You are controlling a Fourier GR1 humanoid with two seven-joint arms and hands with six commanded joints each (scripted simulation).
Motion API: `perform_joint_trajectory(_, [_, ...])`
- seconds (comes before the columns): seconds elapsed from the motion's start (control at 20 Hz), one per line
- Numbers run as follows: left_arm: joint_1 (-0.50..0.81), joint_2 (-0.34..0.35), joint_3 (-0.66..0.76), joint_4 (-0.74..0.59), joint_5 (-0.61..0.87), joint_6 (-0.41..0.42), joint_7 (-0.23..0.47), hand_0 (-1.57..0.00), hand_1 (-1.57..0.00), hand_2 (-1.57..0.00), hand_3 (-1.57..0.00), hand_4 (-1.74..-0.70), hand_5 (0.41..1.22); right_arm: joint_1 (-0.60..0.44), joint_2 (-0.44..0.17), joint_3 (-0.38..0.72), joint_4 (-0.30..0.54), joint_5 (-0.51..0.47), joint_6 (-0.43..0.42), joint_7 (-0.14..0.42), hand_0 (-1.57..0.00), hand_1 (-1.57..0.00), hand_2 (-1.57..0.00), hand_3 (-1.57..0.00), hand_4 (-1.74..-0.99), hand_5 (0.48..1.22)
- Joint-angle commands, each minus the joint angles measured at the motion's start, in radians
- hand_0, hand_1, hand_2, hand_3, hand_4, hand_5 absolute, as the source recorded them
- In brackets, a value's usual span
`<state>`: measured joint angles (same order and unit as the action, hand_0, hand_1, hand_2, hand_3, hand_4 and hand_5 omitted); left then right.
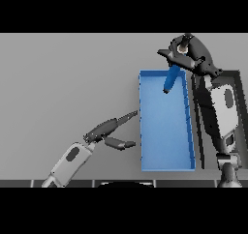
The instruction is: Pick up the blue pipe and place it into the blue bin.
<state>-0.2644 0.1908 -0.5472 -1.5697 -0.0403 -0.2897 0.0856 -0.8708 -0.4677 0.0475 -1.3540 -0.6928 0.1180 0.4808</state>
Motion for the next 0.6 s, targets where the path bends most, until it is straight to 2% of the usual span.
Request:
perform_joint_trajectory(0.0, [-0.007,-0.003,0.008,0.014,0.005,0.001,0.009,0.0,0.0,0.0,0.0,-0.89,0.483,0.037,0.004,0.001,-0.001,0.017,-0.009,0.007,-1.57,-1.57,-1.57,-1.57,-1.74,1.122])
perform_joint_trajectory(0.15, [-0.006,-0.005,0.007,0.018,0.011,-0.008,0.003,0.0,0.0,0.0,0.0,-0.89,0.473,0.142,0.035,0.009,-0.015,0.054,-0.059,0.067,-1.57,-1.57,-1.57,-1.57,-1.741,1.12])
perform_joint_trajectory(0.25, [0.004,-0.002,0.008,0.005,0.017,-0.008,-0.017,0.0,0.0,0.0,0.0,-0.89,0.466,0.202,0.037,0.02,-0.035,0.066,-0.086,0.129,-1.57,-1.57,-1.57,-1.57,-1.741,1.12])
perform_joint_trajectory(0.35, [0.007,-0.001,0.002,0.01,0.004,-0.004,-0.023,0.0,0.0,0.0,0.0,-0.88,0.463,0.254,0.021,0.063,-0.015,0.074,-0.091,0.129,-1.57,-1.57,-1.57,-1.57,-1.741,1.122])
perform_joint_trajectory(0.4, [0.008,-0.005,0.001,0.012,0.005,-0.003,-0.02,0.0,0.0,0.0,0.0,-0.88,0.463,0.274,0.008,0.089,-0.013,0.062,-0.105,0.127,-1.57,-1.57,-1.57,-1.57,-1.694,1.124])
perform_joint_trajectory(0.55, [0.005,-0.008,0.004,0.014,0.007,-0.001,-0.018,0.0,0.0,0.0,0.0,-0.88,0.46,0.329,-0.017,0.152,0.02,0.065,-0.077,0.128,-1.57,-1.57,-1.57,-1.57,-1.591,1.114])
